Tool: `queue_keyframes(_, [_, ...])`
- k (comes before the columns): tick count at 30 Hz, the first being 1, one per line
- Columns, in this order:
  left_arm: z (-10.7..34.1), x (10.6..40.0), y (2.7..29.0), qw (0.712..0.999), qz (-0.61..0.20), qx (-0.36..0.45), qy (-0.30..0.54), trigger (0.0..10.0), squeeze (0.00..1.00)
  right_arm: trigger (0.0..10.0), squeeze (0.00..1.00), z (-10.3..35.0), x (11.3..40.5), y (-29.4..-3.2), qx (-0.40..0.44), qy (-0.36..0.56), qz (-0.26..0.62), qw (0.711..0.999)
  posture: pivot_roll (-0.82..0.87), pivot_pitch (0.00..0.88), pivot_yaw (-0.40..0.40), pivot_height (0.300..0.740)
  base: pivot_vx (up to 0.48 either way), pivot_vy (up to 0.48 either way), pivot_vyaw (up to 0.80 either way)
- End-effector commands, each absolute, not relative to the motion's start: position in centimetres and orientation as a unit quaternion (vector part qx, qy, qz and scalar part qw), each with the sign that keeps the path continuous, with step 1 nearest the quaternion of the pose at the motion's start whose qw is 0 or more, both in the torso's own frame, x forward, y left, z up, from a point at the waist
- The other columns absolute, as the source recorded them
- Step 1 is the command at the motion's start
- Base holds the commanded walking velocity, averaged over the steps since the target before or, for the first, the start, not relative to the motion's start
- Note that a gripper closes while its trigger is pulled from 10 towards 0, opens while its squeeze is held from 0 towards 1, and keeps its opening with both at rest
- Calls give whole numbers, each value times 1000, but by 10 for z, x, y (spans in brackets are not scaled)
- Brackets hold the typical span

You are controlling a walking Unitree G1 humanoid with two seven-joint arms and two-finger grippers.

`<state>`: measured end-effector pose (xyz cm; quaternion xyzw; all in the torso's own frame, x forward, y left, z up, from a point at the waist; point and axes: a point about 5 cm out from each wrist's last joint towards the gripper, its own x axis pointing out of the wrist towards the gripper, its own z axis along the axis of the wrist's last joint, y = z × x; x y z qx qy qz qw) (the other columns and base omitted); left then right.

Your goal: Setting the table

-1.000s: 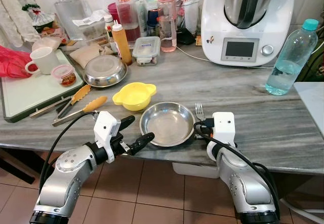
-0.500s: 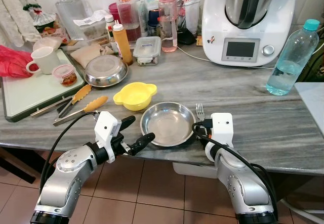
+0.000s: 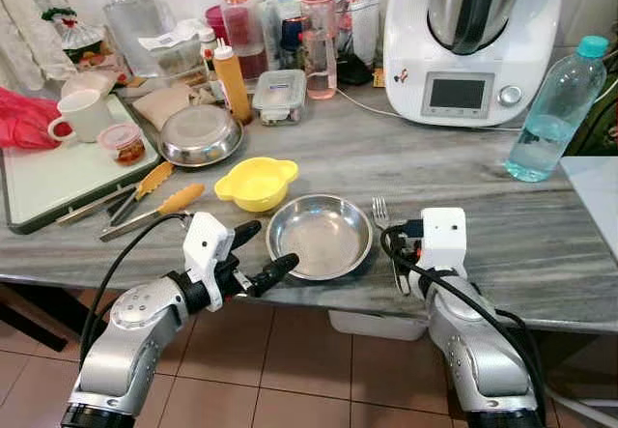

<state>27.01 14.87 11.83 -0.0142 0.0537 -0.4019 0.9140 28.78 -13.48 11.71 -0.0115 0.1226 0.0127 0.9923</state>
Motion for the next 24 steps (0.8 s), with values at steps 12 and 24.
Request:
queue_keyframes(12, [124,267,150,927,-374,-10,33,10000,0,10000,1000,148,273,-149,-92,-13,-19,996,-111,25,97,740,0,0,0])
queue_keyframes(24, [131,268,158,976,-216,-7,-26,10000,0,10000,1000,132,246,-174,-115,2,-45,992,-107,12,78,740,0,0,0])
